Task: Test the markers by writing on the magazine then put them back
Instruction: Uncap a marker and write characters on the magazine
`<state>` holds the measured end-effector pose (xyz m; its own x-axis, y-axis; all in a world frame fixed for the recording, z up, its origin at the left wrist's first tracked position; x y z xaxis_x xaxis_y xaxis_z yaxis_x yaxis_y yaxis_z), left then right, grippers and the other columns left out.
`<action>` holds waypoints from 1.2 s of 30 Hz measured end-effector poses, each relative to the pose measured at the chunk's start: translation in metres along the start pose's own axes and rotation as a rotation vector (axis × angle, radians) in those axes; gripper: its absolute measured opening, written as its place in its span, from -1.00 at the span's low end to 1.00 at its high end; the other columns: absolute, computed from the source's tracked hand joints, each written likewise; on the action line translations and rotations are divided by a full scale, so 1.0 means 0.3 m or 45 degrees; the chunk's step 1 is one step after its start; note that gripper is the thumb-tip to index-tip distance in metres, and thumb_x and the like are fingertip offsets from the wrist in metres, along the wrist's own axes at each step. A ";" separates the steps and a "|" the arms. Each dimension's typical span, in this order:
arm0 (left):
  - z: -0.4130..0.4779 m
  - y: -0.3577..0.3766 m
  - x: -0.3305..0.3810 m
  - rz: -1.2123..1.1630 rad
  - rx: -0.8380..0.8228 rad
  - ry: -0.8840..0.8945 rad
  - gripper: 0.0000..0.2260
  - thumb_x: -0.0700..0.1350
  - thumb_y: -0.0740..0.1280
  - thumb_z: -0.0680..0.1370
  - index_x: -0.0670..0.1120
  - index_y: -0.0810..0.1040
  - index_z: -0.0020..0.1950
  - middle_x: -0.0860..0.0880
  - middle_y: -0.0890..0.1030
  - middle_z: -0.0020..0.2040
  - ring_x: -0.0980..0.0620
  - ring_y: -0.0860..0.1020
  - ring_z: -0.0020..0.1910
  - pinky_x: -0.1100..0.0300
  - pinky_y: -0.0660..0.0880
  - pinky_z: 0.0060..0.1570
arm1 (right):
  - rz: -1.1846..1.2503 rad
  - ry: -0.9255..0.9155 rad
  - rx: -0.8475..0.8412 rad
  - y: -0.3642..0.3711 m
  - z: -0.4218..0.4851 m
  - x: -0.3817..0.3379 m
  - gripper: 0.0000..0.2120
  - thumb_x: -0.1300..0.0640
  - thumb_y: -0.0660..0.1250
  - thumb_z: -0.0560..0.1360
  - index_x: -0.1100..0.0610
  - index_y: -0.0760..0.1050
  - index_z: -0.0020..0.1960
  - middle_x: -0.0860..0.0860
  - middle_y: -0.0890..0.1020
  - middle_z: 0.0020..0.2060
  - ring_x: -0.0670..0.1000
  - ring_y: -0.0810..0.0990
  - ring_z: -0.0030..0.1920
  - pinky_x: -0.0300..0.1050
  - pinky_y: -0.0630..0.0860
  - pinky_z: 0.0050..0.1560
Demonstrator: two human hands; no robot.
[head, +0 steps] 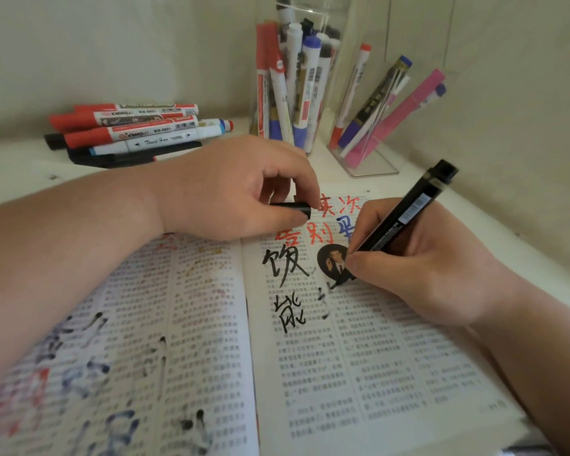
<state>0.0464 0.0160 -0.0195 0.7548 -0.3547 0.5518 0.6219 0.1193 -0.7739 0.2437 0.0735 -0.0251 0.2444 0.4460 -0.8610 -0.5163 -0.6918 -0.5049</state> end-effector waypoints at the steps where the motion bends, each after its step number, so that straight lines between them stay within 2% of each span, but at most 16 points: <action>1: 0.001 0.001 -0.005 -0.030 0.011 -0.018 -0.84 0.01 0.48 0.47 0.05 0.65 0.02 0.09 0.63 -0.11 0.00 0.61 -0.14 -0.06 0.57 -0.05 | -0.022 0.005 0.024 -0.001 0.001 0.003 -0.85 0.22 0.47 0.34 0.25 0.52 -0.30 -0.15 0.44 -0.56 -0.19 0.37 -0.53 -0.39 0.28 -0.48; 4: -0.003 -0.002 -0.015 -0.184 0.052 -0.088 -0.81 -0.13 0.57 0.45 -0.04 0.58 -0.05 0.00 0.66 -0.11 0.01 0.66 -0.12 -0.09 0.61 0.02 | 0.029 0.030 -0.017 -0.009 0.000 0.005 -0.90 0.21 0.43 0.31 0.23 0.54 -0.28 -0.11 0.47 -0.54 -0.17 0.38 -0.52 -0.36 0.30 -0.48; 7: -0.003 -0.006 -0.010 -0.194 0.056 -0.090 -0.78 -0.14 0.58 0.42 -0.05 0.55 -0.10 -0.01 0.66 -0.10 -0.01 0.66 -0.11 -0.06 0.60 0.01 | 0.067 0.018 -0.108 -0.005 -0.008 0.001 -0.94 0.23 0.44 0.33 0.20 0.58 -0.27 -0.09 0.50 -0.52 -0.16 0.42 -0.51 -0.36 0.32 -0.45; 11: -0.004 0.002 -0.012 -0.269 0.030 -0.112 -0.69 -0.17 0.59 0.40 -0.04 0.56 0.03 0.03 0.64 -0.10 -0.03 0.61 -0.21 -0.11 0.57 -0.12 | 0.025 0.023 -0.033 -0.006 -0.004 0.009 -0.93 0.23 0.41 0.31 0.22 0.54 -0.29 -0.09 0.45 -0.54 -0.15 0.37 -0.52 -0.34 0.29 -0.48; 13: -0.006 0.004 -0.018 -0.277 0.012 -0.119 -0.69 -0.17 0.60 0.41 0.01 0.59 0.07 0.05 0.64 -0.12 -0.06 0.60 -0.21 -0.14 0.58 -0.10 | 0.035 0.026 -0.045 -0.008 -0.003 0.006 -0.93 0.24 0.41 0.30 0.24 0.54 -0.28 -0.06 0.45 -0.54 -0.14 0.36 -0.52 -0.33 0.29 -0.48; 17: -0.008 0.006 -0.029 -0.163 -0.053 -0.141 -0.77 -0.08 0.61 0.41 0.05 0.65 -0.02 0.03 0.67 -0.15 0.00 0.64 -0.18 -0.08 0.59 -0.05 | 0.082 0.002 -0.100 -0.006 -0.007 0.007 -0.95 0.25 0.43 0.32 0.22 0.57 -0.27 -0.04 0.48 -0.53 -0.12 0.39 -0.51 -0.32 0.31 -0.47; 21: -0.007 0.004 -0.027 -0.157 -0.040 -0.149 -0.75 -0.17 0.59 0.41 -0.04 0.52 -0.15 0.00 0.67 -0.13 -0.09 0.65 -0.14 -0.16 0.59 -0.05 | 0.082 -0.020 -0.113 -0.003 -0.007 0.010 -0.96 0.25 0.43 0.33 0.20 0.58 -0.28 -0.05 0.49 -0.52 -0.12 0.40 -0.50 -0.31 0.32 -0.46; 24: -0.010 -0.001 -0.021 -0.137 -0.009 -0.108 -0.78 -0.12 0.52 0.42 -0.03 0.46 -0.18 0.03 0.66 -0.13 -0.04 0.65 -0.11 -0.14 0.59 -0.03 | 0.097 -0.037 -0.141 -0.007 -0.009 0.009 -0.96 0.24 0.46 0.34 0.20 0.60 -0.25 -0.04 0.53 -0.49 -0.13 0.44 -0.48 -0.32 0.35 -0.43; 28: -0.009 -0.002 -0.023 -0.086 0.012 -0.108 -0.82 0.00 0.47 0.44 0.04 0.57 0.00 0.12 0.65 -0.12 0.06 0.59 -0.15 0.00 0.56 -0.06 | 0.136 -0.024 -0.237 -0.007 -0.019 0.005 -0.94 0.30 0.44 0.32 0.28 0.58 -0.24 0.00 0.51 -0.50 -0.11 0.41 -0.49 -0.31 0.34 -0.45; 32: -0.002 0.000 -0.030 -0.090 0.003 -0.141 -0.79 0.00 0.41 0.58 0.11 0.61 0.21 0.17 0.65 -0.10 0.16 0.54 -0.17 0.30 0.46 -0.10 | 0.068 -0.033 -0.238 -0.008 -0.013 0.003 -0.94 0.34 0.38 0.29 0.29 0.50 -0.30 -0.04 0.43 -0.55 -0.12 0.35 -0.52 -0.32 0.28 -0.48; 34: 0.000 0.002 -0.031 -0.078 0.000 -0.145 -0.75 0.04 0.41 0.55 0.17 0.60 0.23 0.20 0.65 -0.06 0.14 0.55 -0.16 0.28 0.48 -0.07 | 0.010 -0.050 -0.204 -0.011 -0.006 0.006 -0.93 0.34 0.36 0.28 0.28 0.46 -0.32 -0.04 0.39 -0.55 -0.11 0.33 -0.52 -0.32 0.27 -0.48; 36: 0.000 0.005 -0.032 -0.109 -0.002 -0.149 -0.71 0.03 0.48 0.52 0.19 0.59 0.23 0.17 0.65 -0.02 0.06 0.60 -0.11 0.12 0.54 0.02 | -0.005 -0.048 -0.195 -0.013 -0.005 0.012 -0.92 0.31 0.36 0.29 0.28 0.46 -0.31 -0.03 0.39 -0.54 -0.10 0.34 -0.51 -0.30 0.28 -0.48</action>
<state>0.0400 0.0196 -0.0260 0.7184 -0.2525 0.6482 0.6846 0.0917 -0.7231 0.2477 0.0768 -0.0263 0.2136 0.4680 -0.8575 -0.3838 -0.7670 -0.5142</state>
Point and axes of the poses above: each hand's wrist, its own z-axis towards the middle knuckle, its own y-axis out of the palm, x = y × z, the point moved 3 cm from there along z, towards the middle knuckle
